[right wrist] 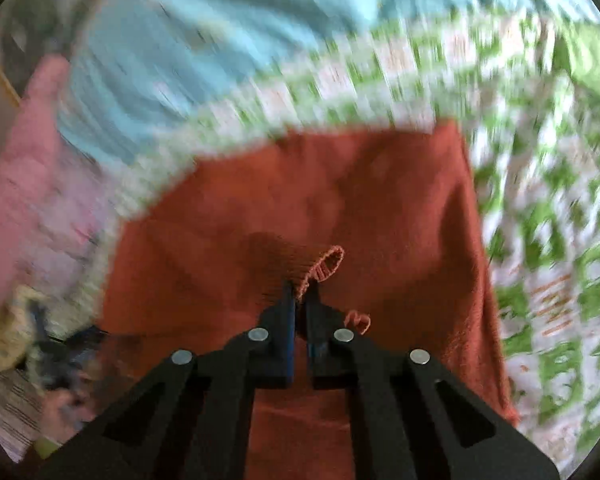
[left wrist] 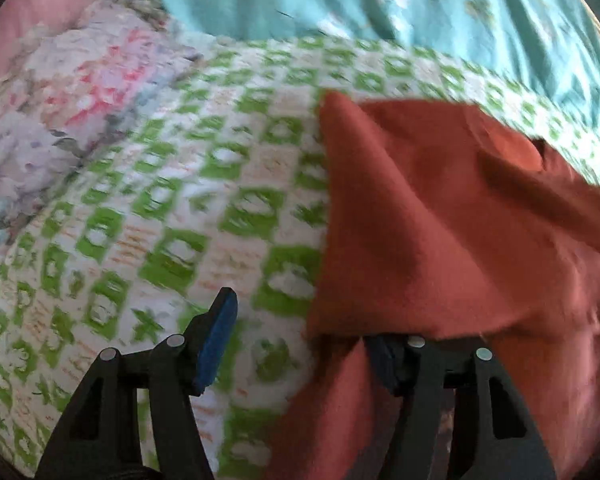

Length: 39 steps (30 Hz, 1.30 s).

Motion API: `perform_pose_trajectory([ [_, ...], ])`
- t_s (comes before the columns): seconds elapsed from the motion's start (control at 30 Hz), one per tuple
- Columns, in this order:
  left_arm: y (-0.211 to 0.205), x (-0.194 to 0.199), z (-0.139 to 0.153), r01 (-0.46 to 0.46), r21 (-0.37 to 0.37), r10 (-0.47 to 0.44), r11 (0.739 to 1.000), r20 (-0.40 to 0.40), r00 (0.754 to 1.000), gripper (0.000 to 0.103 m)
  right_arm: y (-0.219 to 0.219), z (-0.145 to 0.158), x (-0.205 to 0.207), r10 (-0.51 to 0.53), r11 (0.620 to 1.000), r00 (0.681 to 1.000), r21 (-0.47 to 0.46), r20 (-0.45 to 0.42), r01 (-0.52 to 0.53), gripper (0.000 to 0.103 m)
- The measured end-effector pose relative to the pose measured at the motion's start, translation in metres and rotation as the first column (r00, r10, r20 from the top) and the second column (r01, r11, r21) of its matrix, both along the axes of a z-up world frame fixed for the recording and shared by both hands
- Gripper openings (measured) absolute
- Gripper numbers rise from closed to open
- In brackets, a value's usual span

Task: Fold small clothes

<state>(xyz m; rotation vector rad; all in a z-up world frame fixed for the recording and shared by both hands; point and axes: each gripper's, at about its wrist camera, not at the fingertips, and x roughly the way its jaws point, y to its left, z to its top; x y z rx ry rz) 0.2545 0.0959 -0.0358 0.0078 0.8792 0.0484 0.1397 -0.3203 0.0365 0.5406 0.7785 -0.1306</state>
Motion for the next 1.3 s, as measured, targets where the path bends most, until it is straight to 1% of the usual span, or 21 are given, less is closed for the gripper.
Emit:
perform_pose_trajectory([
  [0.03,0.003,0.001,0.002,-0.024,-0.013,0.025,1.0,0.007,1.0,0.061,-0.002,0.018,-0.009,-0.014,1.0,0.998,0.002,0.053,0.014,0.005],
  [0.1,0.013,0.004,0.002,-0.063,-0.072,0.064,0.995,0.003,0.998,0.061,-0.013,0.034,-0.019,-0.056,0.998,0.995,-0.019,0.086,0.058,0.005],
  [0.13,0.017,0.004,-0.001,-0.073,-0.092,0.073,0.993,-0.003,0.997,0.062,-0.023,0.031,-0.019,-0.078,0.997,0.995,-0.014,0.068,0.079,0.005],
  [0.2,0.021,0.005,-0.004,-0.077,-0.113,0.076,0.991,-0.011,0.997,0.062,-0.043,0.012,-0.019,-0.122,0.992,0.993,0.019,-0.003,0.122,0.005],
  [0.27,0.022,0.004,-0.006,-0.075,-0.111,0.073,0.991,-0.016,0.997,0.062,-0.052,-0.007,-0.018,-0.127,0.991,0.99,0.037,-0.055,0.129,0.005],
  [0.33,0.022,0.004,-0.006,-0.071,-0.105,0.069,0.992,-0.017,0.997,0.062,-0.051,-0.013,-0.017,-0.117,0.993,0.99,0.015,-0.078,0.119,0.005],
  [0.4,0.021,0.004,-0.007,-0.065,-0.097,0.063,0.993,-0.021,0.998,0.063,-0.05,-0.014,-0.019,-0.118,0.993,0.99,0.01,-0.074,0.119,0.005],
  [0.5,0.02,0.004,-0.007,-0.059,-0.089,0.057,0.994,-0.026,0.998,0.063,-0.049,-0.015,-0.016,-0.12,0.993,0.99,-0.027,-0.075,0.118,0.005],
  [0.53,0.019,0.003,-0.007,-0.055,-0.082,0.053,0.995,-0.025,0.998,0.063,-0.051,-0.013,-0.017,-0.124,0.992,0.99,-0.026,-0.066,0.122,0.004],
  [0.6,0.018,0.001,-0.009,-0.053,-0.073,0.051,0.996,-0.028,0.998,0.063,-0.052,-0.007,-0.018,-0.138,0.989,0.989,-0.056,-0.051,0.136,0.004],
  [0.63,0.017,0.001,-0.009,-0.052,-0.07,0.05,0.996,-0.031,0.998,0.063,-0.052,-0.007,-0.017,-0.142,0.988,0.988,-0.077,-0.059,0.137,0.004],
  [0.73,0.019,0.0,-0.009,-0.051,-0.081,0.047,0.995,-0.044,0.998,0.063,-0.055,-0.02,-0.011,-0.147,0.986,0.982,-0.094,-0.116,0.136,0.002],
  [0.83,0.019,-0.004,-0.005,-0.007,-0.1,0.0,0.995,-0.074,0.997,0.061,-0.06,-0.033,-0.014,-0.153,0.987,0.976,-0.064,-0.153,0.144,0.002],
  [0.93,0.015,-0.019,0.006,0.112,-0.17,-0.127,0.979,-0.083,0.988,0.062,-0.063,-0.031,-0.024,-0.188,0.982,0.97,-0.035,-0.154,0.185,0.003],
  [0.97,0.014,-0.024,0.011,0.148,-0.179,-0.164,0.973,-0.079,0.983,0.063,-0.063,-0.027,-0.029,-0.196,0.981,0.97,-0.019,-0.142,0.196,0.005],
  [1.0,0.014,-0.029,0.016,0.174,-0.171,-0.188,0.97,-0.073,0.979,0.065,-0.062,-0.025,-0.033,-0.199,0.98,0.971,-0.008,-0.133,0.2,0.007],
  [1.03,0.014,-0.033,0.019,0.187,-0.16,-0.2,0.969,-0.069,0.977,0.066,-0.061,-0.021,-0.039,-0.202,0.979,0.972,0.0,-0.121,0.203,0.017],
  [1.07,0.015,-0.037,0.022,0.194,-0.149,-0.206,0.97,-0.068,0.976,0.066,-0.057,-0.015,-0.047,-0.203,0.979,0.973,0.005,-0.108,0.205,0.035],
  [1.13,0.019,-0.043,0.025,0.188,-0.147,-0.2,0.971,-0.07,0.977,0.066,-0.047,-0.007,-0.06,-0.197,0.98,0.977,0.013,-0.08,0.199,0.057],
  [1.2,0.025,-0.054,0.024,0.18,-0.17,-0.196,0.969,-0.082,0.977,0.066,-0.034,-0.001,-0.076,-0.179,0.984,0.982,0.01,-0.057,0.18,0.058],
  [1.3,0.03,-0.076,0.023,0.185,-0.193,-0.205,0.964,-0.093,0.974,0.066,-0.013,0.004,-0.104,-0.143,0.99,0.988,0.015,-0.058,0.144,0.058],
])
